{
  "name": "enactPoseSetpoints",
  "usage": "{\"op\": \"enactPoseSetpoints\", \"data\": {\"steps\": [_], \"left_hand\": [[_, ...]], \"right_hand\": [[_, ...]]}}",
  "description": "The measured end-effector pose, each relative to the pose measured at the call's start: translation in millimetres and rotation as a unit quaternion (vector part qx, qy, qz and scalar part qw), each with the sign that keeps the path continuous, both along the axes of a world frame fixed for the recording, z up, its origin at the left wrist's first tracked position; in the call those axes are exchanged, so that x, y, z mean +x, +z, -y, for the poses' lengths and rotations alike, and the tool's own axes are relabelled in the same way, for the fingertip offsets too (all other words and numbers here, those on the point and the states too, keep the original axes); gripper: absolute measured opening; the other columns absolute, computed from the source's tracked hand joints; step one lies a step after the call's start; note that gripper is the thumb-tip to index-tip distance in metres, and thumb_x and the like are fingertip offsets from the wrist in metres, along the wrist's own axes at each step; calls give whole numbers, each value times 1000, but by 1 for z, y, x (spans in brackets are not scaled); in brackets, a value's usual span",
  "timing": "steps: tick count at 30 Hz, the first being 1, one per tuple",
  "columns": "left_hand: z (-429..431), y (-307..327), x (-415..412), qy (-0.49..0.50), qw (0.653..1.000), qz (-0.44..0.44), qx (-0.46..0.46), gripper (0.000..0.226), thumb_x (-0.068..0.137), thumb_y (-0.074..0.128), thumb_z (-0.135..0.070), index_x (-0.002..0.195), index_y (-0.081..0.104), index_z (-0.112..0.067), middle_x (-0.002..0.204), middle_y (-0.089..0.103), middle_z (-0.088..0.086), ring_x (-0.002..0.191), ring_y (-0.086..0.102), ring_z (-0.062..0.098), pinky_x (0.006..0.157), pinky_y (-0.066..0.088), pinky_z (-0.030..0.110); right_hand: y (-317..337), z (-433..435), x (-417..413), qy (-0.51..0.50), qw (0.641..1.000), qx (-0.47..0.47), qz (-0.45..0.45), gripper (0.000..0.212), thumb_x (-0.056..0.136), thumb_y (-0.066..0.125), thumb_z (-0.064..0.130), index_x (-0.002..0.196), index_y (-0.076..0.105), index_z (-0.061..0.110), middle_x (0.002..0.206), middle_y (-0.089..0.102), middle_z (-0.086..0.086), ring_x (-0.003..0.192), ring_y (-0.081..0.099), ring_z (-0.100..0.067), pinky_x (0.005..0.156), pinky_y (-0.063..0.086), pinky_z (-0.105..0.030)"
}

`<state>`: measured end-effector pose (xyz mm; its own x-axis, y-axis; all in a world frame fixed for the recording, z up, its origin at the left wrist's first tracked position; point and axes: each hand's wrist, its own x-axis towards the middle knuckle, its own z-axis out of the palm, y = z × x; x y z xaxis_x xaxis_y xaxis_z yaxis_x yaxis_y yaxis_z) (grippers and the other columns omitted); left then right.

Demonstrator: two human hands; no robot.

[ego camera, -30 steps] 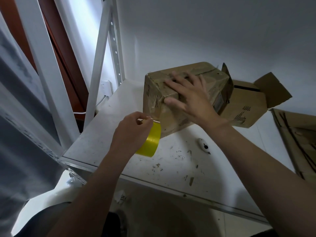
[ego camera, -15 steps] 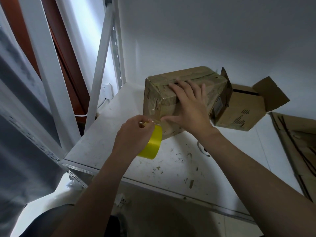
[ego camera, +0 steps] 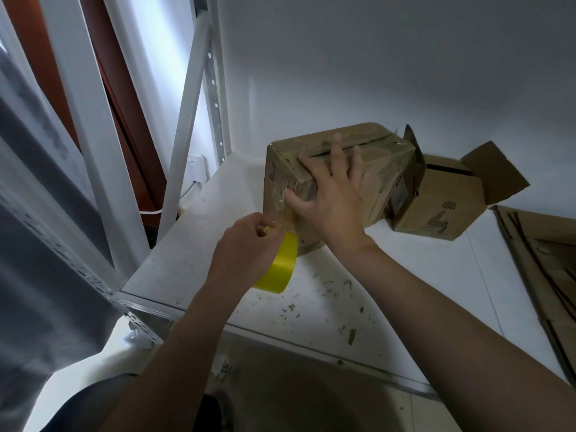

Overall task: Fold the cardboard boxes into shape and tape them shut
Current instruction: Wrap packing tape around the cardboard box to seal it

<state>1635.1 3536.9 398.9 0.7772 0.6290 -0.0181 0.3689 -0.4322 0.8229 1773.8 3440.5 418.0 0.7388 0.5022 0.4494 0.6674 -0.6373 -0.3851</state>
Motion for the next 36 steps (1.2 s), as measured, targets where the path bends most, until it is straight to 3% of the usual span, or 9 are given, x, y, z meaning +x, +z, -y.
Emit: {"op": "enactPoseSetpoints", "data": {"steps": [4,8,13,18,21,24,28,32,36], "left_hand": [[4,5,-2,-2,1000,-4,-9,34,74,40,-54,98,62,-44,88,61,-17,81,57,7,64,41,28],[8,6,-5,-22,1000,-13,16,18,91,47,-44,99,63,-39,87,62,-12,79,58,10,64,42,27],[13,5,-4,-20,999,-21,28,21,94,48,-34,100,68,-27,83,66,-3,75,60,14,61,40,28],[12,4,-4,-31,999,-23,21,21,92,48,-37,101,67,-33,84,65,-8,78,59,12,64,39,28],[13,10,-5,-41,999,-20,3,22,85,47,-43,97,64,-39,86,63,-12,80,59,12,66,41,29],[17,20,-7,-54,998,-13,-20,19,78,44,-46,88,60,-46,89,63,-13,83,59,14,69,44,31],[31,34,-14,-66,996,9,-51,21,71,49,-43,87,61,-51,90,64,-14,85,62,16,73,54,36],[66,41,-24,-96,991,28,-91,32,71,55,-38,98,68,-48,100,65,-9,91,65,22,81,60,52],[113,40,-22,-143,980,57,-127,27,79,56,-31,94,69,-49,103,64,-8,92,67,21,61,60,34]], "right_hand": [[12,3,0,-22,996,-86,25,65,86,55,70,145,47,44,159,39,8,150,17,-40,112,27,-67],[26,0,-8,-18,980,-188,61,65,94,46,64,152,36,38,155,43,9,145,26,-42,101,44,-59],[40,-5,-14,16,981,-194,0,59,100,50,48,155,35,33,158,40,13,145,23,-45,102,46,-56],[40,-8,-20,-13,973,-222,54,52,103,44,45,152,38,31,152,48,10,141,34,-40,84,53,-45],[40,-9,-15,-1,971,-235,54,52,104,43,46,153,37,28,153,47,5,141,34,-37,91,50,-48],[43,7,-7,83,980,-174,-41,62,103,48,48,158,28,28,166,25,9,154,14,-29,117,30,-56],[47,58,-16,142,989,-11,-34,58,100,59,38,154,40,25,164,30,6,154,18,-22,124,20,-42],[41,124,-40,137,984,67,-92,40,96,67,39,133,66,26,139,60,9,128,49,-3,110,37,-24],[27,182,-58,108,967,39,-227,34,88,72,50,117,75,32,121,66,23,112,56,7,85,41,-9]]}}
